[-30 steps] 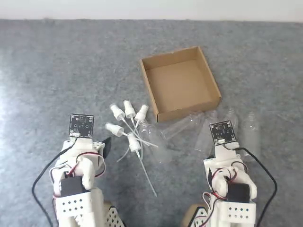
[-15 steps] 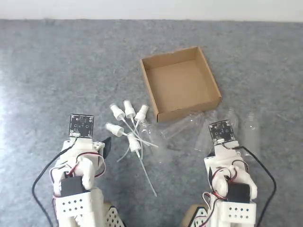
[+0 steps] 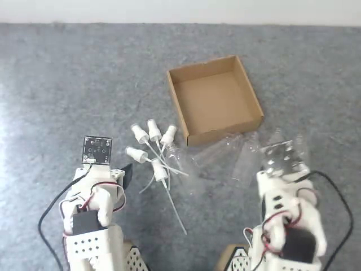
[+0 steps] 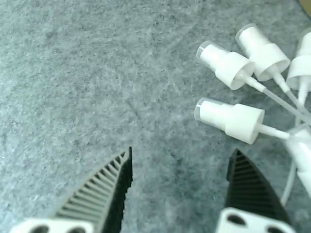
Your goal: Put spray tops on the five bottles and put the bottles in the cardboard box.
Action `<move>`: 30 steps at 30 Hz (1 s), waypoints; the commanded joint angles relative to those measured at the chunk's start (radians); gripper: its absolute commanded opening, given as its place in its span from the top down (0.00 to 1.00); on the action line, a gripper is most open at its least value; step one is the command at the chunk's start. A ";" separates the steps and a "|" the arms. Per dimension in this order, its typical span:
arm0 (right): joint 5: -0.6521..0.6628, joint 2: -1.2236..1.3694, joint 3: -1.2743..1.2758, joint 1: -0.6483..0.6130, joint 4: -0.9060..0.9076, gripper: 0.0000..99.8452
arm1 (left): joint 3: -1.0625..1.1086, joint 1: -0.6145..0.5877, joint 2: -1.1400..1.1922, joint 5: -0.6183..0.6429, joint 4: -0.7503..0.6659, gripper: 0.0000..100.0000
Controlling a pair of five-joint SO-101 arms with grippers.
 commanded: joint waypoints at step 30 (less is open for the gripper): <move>0.060 1.758 -0.772 0.219 -0.176 0.77 | -0.010 -0.015 -0.015 -0.071 0.008 0.71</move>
